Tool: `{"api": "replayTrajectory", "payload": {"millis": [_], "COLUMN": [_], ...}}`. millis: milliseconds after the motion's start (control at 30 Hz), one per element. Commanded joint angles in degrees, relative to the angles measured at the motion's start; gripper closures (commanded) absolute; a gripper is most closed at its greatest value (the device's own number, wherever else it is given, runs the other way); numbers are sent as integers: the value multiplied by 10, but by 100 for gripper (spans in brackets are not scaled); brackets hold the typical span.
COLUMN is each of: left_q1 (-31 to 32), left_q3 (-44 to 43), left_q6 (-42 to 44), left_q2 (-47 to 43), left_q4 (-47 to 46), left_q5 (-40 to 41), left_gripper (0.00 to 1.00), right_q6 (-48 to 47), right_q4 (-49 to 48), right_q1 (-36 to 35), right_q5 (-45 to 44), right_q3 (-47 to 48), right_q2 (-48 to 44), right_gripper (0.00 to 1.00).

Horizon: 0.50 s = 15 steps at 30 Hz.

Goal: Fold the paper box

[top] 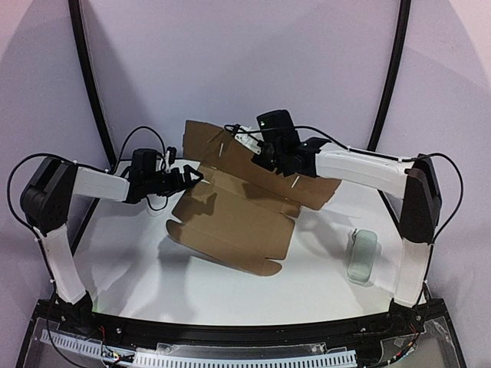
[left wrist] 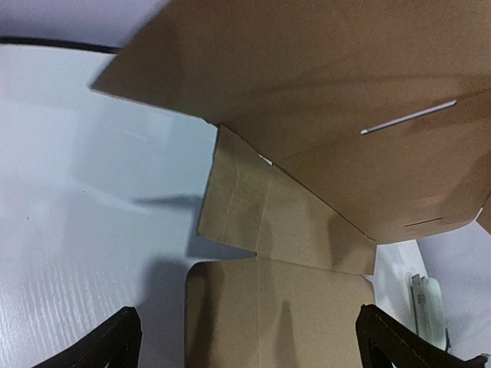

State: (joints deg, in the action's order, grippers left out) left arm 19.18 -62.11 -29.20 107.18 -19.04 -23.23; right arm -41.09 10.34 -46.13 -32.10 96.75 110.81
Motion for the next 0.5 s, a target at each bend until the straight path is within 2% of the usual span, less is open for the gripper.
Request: {"api": "replayTrajectory", "payload": {"millis": [0, 133, 267, 467], "left_q1": [1, 1, 2, 5], "left_q3": [-31, -40, -41, -66], "left_q6": [34, 39, 57, 80], "left_q2": [21, 34, 38, 50], "left_q4": [-13, -37, -50, -35], "left_q5": [21, 9, 14, -10], "left_gripper": [4, 10, 13, 20], "right_q6": [50, 70, 89, 97], "right_q4": [36, 58, 77, 81], "right_q1": [0, 0, 0, 0], "right_q5": [42, 60, 86, 83], "right_q3": [14, 16, 17, 25], "right_q2": [-33, -44, -51, -49], "right_gripper": [100, 100, 100, 100]}}
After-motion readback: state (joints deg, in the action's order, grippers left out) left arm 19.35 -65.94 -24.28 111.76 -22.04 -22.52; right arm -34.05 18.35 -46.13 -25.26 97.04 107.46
